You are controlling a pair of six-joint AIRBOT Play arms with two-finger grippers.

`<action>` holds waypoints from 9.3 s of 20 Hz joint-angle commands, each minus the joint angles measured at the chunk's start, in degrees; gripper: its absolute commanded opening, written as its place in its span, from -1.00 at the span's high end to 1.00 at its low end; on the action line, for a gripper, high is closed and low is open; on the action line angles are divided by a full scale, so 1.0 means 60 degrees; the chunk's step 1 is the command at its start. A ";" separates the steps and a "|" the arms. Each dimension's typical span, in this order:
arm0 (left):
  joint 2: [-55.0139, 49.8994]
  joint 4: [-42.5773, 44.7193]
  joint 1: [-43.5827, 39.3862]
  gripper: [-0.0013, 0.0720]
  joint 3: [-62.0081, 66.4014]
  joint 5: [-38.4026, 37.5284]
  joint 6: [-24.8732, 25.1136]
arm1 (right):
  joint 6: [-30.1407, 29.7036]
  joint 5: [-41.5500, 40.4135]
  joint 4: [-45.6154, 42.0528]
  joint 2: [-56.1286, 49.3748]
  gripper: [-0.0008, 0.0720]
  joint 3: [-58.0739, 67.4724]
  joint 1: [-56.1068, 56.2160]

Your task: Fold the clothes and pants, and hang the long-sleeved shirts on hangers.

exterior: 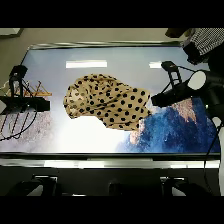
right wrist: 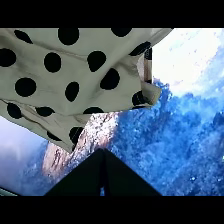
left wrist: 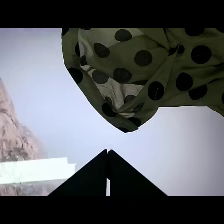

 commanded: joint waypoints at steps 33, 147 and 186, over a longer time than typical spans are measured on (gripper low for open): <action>-0.5829 -0.6335 0.1384 0.89 -0.0554 0.1585 0.1581 | 0.1800 -0.0342 0.0532 -0.0240 -0.93 -0.1311 0.0007; 0.2397 -0.1657 0.0175 0.90 0.8185 0.0204 -0.2218 | 0.5752 -0.1260 -0.0018 0.5045 0.90 0.6579 -0.1002; -0.1723 -0.1275 -0.1716 -0.49 0.0251 -0.0259 -0.3005 | 0.4240 0.0645 -0.0022 0.0433 -0.52 -0.1639 -0.2565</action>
